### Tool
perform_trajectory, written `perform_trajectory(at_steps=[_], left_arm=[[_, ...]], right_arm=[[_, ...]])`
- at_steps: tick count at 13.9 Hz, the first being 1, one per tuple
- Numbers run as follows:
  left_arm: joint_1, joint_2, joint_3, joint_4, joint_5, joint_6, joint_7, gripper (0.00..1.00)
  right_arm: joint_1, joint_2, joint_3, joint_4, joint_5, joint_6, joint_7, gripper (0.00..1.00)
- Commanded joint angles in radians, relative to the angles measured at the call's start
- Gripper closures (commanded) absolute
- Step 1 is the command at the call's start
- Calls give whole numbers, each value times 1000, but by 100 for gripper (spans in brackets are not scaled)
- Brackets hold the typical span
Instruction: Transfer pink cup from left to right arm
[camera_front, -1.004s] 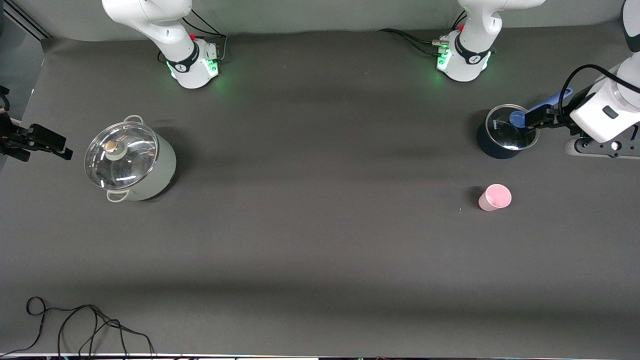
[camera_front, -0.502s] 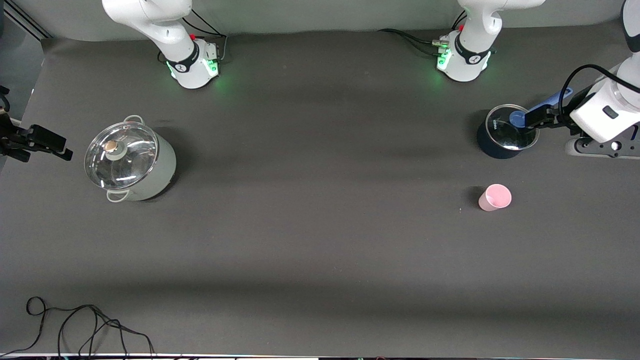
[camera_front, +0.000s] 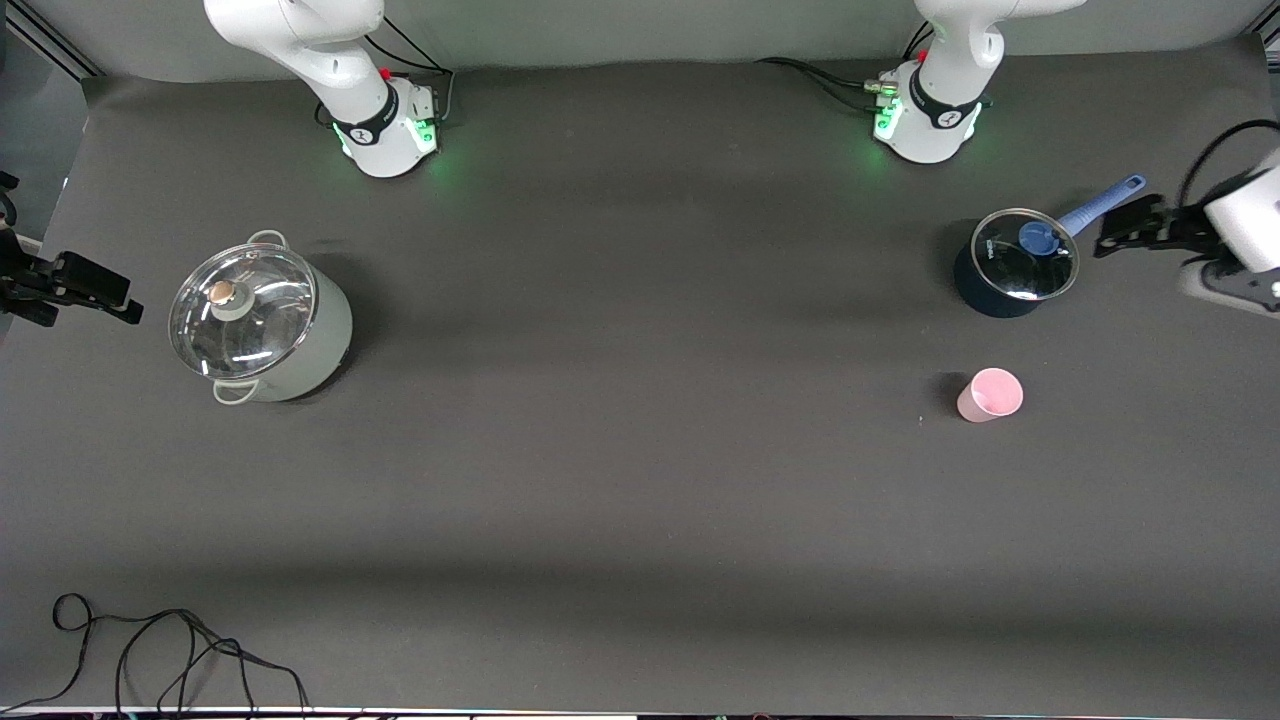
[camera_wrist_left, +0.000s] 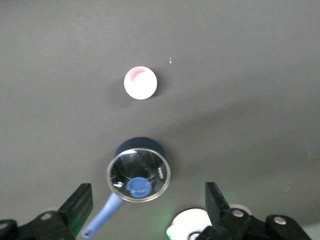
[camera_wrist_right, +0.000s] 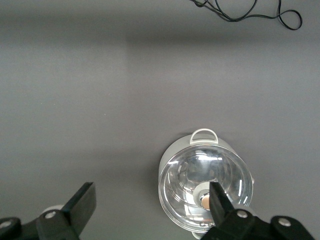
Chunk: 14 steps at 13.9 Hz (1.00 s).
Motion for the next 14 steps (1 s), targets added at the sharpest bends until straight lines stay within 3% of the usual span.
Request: perform_trajectory(at_steps=[1,7,10,14], left_arm=[[68,18,-5,18,-50,-12,264,0],[241,116,-5,43,-188,54,832,1],[313,217,-5,107,-261,66,1079,1],[439,406,-5,135,-465,66,1421,1]], right_arm=[[4,13,-1,25,-8,1,23,0],[-2,20,-5,16,-8,32,10,0],[-9,28,-10,16,-8,44,10,0],[-2,29,-10,13,-8,44,9,0]])
